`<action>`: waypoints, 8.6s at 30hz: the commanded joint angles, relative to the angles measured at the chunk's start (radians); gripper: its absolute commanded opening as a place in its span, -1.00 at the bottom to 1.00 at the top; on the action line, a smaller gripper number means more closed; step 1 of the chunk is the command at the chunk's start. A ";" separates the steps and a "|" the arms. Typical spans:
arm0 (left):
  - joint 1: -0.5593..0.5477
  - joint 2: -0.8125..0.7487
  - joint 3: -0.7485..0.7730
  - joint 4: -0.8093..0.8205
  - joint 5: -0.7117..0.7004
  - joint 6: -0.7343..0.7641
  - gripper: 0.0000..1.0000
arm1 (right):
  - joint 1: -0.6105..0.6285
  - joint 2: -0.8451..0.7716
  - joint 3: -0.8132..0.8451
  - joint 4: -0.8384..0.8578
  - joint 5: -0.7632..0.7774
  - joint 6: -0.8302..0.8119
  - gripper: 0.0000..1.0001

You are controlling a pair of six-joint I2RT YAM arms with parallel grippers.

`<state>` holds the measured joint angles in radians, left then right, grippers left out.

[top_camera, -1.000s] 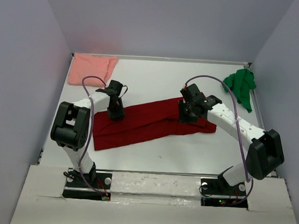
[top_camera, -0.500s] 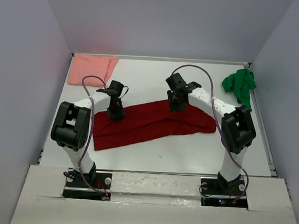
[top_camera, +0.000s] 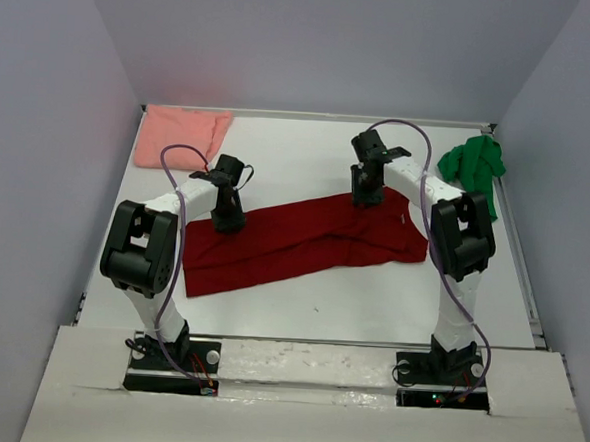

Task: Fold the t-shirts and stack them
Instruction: Fold the tshirt

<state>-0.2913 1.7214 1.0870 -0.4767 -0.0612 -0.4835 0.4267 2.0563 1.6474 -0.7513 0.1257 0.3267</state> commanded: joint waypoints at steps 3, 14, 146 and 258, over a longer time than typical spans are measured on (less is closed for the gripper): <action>-0.003 -0.002 0.033 -0.025 -0.015 0.014 -0.18 | -0.013 -0.028 -0.037 0.020 -0.058 0.001 -0.27; -0.003 0.000 0.037 -0.020 0.003 0.017 -0.18 | -0.003 -0.249 -0.377 0.122 -0.061 0.143 -0.29; -0.884 0.277 0.547 -0.258 -0.094 -0.343 -1.00 | -0.123 0.297 0.684 -0.131 -0.181 -0.304 -1.00; -0.106 0.706 1.143 0.187 0.565 0.275 -1.00 | -0.103 -0.688 -0.489 0.021 -0.092 0.055 -0.55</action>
<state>-0.3347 2.6568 2.3836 -0.3096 0.5755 -0.2264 0.3122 1.4242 1.2522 -0.7879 0.0296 0.3336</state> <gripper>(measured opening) 0.014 0.012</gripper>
